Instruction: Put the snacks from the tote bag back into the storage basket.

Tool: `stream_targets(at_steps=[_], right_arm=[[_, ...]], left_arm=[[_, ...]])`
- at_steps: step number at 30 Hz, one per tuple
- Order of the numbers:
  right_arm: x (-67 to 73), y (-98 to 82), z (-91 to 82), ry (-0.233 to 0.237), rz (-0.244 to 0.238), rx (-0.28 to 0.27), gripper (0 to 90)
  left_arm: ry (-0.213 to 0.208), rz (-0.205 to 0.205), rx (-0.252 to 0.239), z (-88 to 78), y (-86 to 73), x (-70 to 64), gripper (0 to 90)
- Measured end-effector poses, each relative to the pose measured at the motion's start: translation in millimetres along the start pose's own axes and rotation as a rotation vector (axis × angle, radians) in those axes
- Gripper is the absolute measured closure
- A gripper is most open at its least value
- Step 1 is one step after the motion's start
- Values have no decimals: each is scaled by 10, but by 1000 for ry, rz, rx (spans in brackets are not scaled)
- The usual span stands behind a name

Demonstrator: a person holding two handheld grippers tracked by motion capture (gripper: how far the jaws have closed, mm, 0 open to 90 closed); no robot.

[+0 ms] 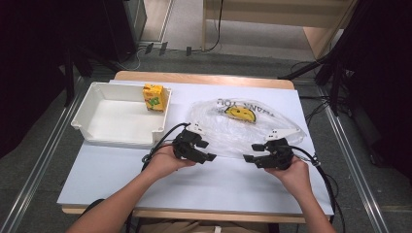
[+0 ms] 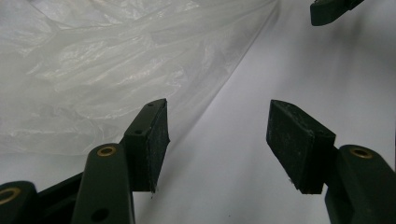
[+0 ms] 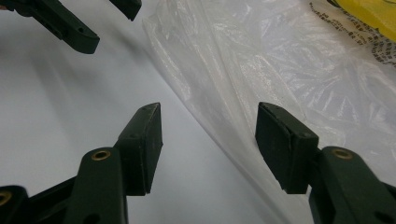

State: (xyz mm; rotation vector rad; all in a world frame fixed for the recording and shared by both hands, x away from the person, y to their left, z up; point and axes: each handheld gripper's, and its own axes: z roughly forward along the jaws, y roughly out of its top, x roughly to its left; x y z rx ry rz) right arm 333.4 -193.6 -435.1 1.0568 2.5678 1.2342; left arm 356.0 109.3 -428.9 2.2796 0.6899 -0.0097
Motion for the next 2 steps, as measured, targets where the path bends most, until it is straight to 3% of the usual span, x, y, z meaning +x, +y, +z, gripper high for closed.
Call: stream_targets(at_steps=[2], right_arm=[[-1,1,-1,0,1,0,422]], left_arm=[[0,2,0,-5,-1,7,391]])
